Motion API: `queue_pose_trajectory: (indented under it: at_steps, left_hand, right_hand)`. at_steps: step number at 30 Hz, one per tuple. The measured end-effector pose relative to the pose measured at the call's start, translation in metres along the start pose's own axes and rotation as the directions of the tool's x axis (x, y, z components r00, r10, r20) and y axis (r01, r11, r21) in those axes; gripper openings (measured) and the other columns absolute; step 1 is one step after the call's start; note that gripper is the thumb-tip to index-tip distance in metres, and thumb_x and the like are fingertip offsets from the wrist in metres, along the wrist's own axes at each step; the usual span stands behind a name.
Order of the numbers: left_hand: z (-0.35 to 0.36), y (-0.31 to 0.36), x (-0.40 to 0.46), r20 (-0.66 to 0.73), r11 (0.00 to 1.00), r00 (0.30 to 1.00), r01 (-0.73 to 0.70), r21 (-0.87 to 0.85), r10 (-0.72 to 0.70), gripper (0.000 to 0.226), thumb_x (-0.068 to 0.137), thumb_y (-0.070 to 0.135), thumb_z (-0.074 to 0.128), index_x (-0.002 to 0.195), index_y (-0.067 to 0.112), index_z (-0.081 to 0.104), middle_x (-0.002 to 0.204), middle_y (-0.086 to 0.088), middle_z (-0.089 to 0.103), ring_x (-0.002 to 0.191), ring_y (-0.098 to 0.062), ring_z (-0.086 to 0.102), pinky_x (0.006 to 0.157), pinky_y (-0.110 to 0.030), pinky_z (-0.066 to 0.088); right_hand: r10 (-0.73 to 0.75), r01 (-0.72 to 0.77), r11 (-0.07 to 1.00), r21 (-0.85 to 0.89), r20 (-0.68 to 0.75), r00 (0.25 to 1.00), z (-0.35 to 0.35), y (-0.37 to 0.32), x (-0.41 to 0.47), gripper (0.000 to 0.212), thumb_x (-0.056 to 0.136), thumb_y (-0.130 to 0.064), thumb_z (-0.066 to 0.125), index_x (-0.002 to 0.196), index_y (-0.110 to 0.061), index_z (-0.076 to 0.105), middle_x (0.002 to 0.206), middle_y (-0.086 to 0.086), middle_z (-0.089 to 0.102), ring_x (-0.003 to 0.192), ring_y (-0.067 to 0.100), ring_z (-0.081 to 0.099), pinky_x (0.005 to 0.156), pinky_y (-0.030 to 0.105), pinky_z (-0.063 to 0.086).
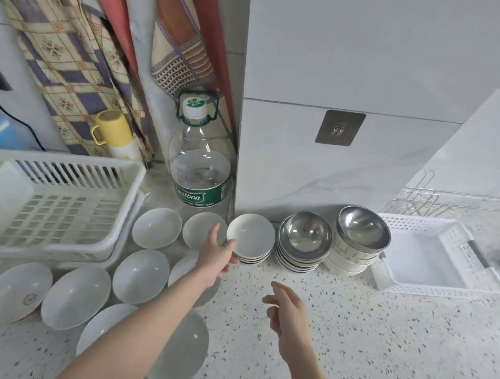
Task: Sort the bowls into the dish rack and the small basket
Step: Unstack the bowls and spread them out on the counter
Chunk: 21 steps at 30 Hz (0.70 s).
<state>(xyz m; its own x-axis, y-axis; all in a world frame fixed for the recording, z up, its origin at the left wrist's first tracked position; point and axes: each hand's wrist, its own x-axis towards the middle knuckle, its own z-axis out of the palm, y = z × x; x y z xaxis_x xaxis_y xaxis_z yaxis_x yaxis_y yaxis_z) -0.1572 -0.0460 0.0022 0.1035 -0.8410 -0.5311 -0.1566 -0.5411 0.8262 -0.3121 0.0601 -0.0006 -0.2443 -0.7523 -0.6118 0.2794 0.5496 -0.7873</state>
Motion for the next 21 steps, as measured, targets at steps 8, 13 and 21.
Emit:
queue_pose_trajectory:
  at_steps: [8, 13, 21]
  left_hand:
    - [0.008, 0.006, 0.008, -0.019, 0.995, 1.000, 0.015, 0.099, -0.013, 0.057, 0.095, 0.007, 0.045, 0.146, 0.030, 0.035, 0.079, -0.015, 0.071, 0.029, -0.005, 0.049, 0.030, -0.016, 0.024]
    - [0.011, 0.010, 0.005, -0.021, 0.995, 0.999, -0.033, 0.092, 0.035, 0.061, 0.095, 0.003, 0.040, 0.147, 0.033, 0.036, 0.100, -0.020, 0.066, 0.039, -0.008, 0.060, 0.033, -0.017, 0.029]
    - [-0.008, 0.009, -0.013, -0.093, 0.997, 0.994, -0.069, -0.045, 0.065, 0.060, 0.093, -0.001, 0.042, 0.141, 0.035, 0.042, 0.070, -0.013, 0.067, 0.047, -0.014, 0.065, 0.034, -0.017, 0.025]
  right_hand:
    - [0.059, -0.058, 0.998, -0.025, 0.059, 0.996, -0.004, 0.000, 0.015, 0.019, 0.097, -0.016, 0.051, 0.106, -0.018, 0.067, 0.075, 0.006, 0.067, 0.044, 0.009, 0.042, 0.041, 0.019, 0.029]
    - [0.051, -0.048, 0.997, -0.053, 0.060, 0.997, -0.001, -0.004, 0.024, 0.018, 0.098, -0.018, 0.051, 0.107, -0.020, 0.066, 0.077, 0.005, 0.067, 0.047, 0.010, 0.043, 0.044, 0.020, 0.031]
    - [-0.154, 0.154, 0.927, -0.341, 0.027, 0.988, 0.011, -0.014, 0.036, 0.030, 0.095, -0.015, 0.048, 0.117, -0.021, 0.067, 0.074, -0.002, 0.069, 0.042, 0.005, 0.040, 0.042, 0.019, 0.035]
